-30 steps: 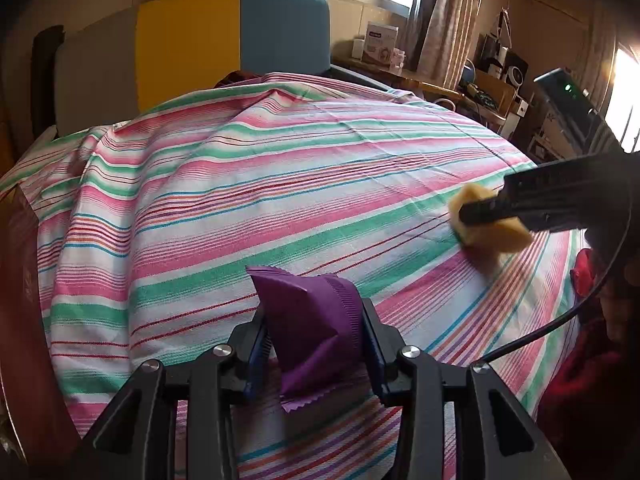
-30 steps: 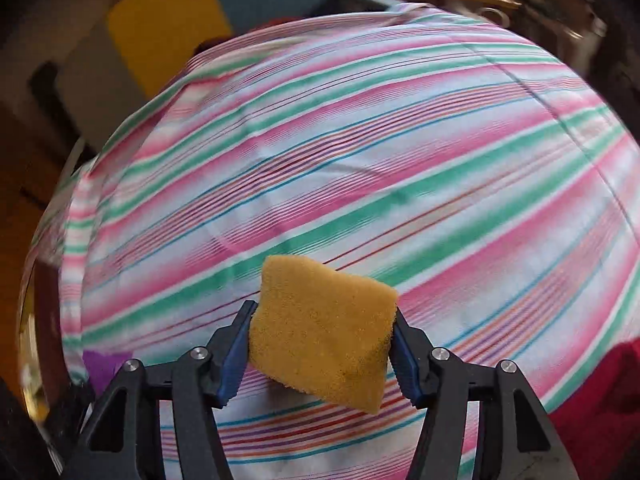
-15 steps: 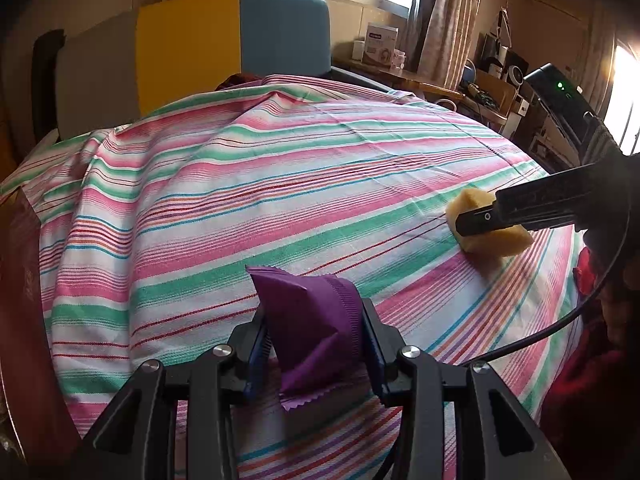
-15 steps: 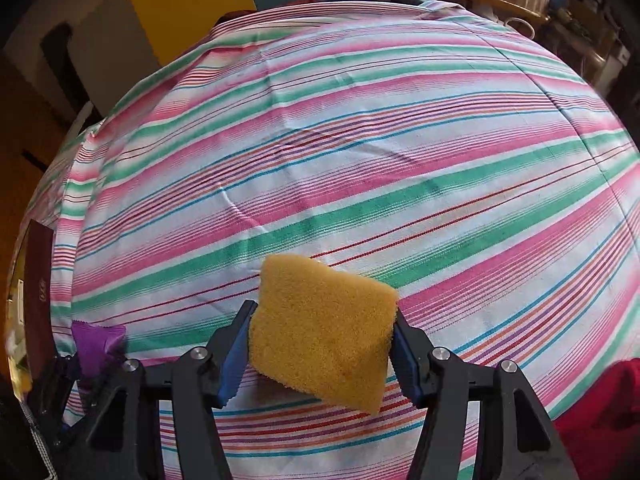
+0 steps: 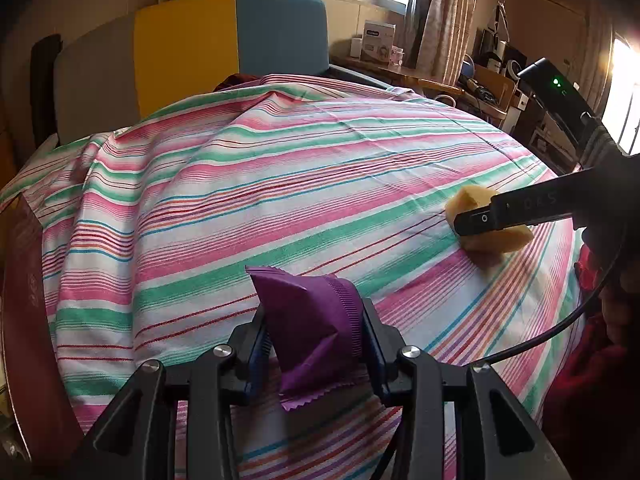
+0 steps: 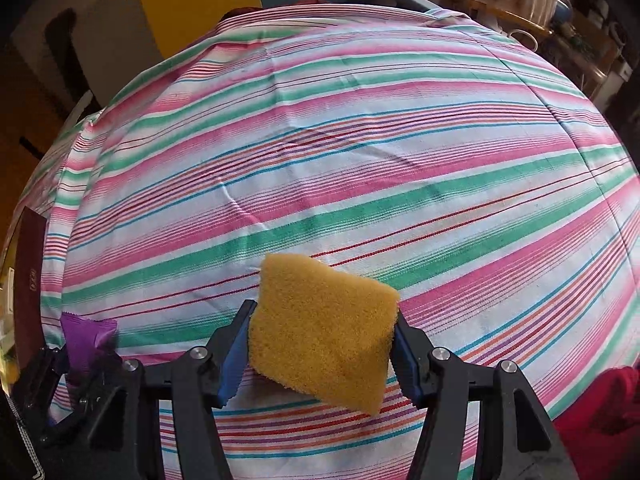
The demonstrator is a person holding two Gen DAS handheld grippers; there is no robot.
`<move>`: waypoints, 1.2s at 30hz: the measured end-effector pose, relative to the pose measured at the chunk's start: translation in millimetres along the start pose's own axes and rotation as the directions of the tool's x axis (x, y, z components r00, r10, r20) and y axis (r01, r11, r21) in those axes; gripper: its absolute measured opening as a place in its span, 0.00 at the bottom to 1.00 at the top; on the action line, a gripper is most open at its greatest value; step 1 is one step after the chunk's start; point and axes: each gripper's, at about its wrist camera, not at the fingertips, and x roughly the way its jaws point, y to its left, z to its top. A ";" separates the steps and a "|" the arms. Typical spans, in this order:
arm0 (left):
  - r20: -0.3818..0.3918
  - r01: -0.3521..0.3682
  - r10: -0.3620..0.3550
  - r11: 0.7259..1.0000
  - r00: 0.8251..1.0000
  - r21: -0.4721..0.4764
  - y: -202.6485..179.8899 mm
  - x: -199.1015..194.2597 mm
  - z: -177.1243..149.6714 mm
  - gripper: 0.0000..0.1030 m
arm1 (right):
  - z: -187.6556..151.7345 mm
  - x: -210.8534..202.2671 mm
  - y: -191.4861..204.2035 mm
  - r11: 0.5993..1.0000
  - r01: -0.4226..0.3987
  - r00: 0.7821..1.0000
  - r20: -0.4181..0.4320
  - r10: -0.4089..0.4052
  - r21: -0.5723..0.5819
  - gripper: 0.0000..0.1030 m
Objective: Organize objects
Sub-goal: 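Carry the purple packet into the gold tray and open the left tool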
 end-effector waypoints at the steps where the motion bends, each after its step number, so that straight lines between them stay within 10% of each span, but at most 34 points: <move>1: -0.004 -0.002 0.002 1.000 1.000 -0.002 0.1 -0.8 0.4 0.40 | 0.0 0.1 0.6 1.000 0.003 1.000 0.001 -0.003 -0.003 0.61; 27: 0.135 -0.019 0.043 0.985 0.990 -0.171 63.4 -134.1 -1.9 0.39 | -8.4 2.8 16.8 0.990 0.102 0.995 0.017 -0.100 -0.100 0.62; 30: 0.172 -0.081 0.132 0.958 0.976 -0.275 110.8 -173.7 -12.1 0.39 | -11.7 1.0 17.7 0.988 0.108 0.994 0.020 -0.107 -0.107 0.62; 36: 0.096 -0.219 0.317 0.815 0.944 -0.536 222.8 -226.9 -53.6 0.39 | -14.0 0.9 20.8 0.986 0.119 0.993 0.023 -0.117 -0.121 0.62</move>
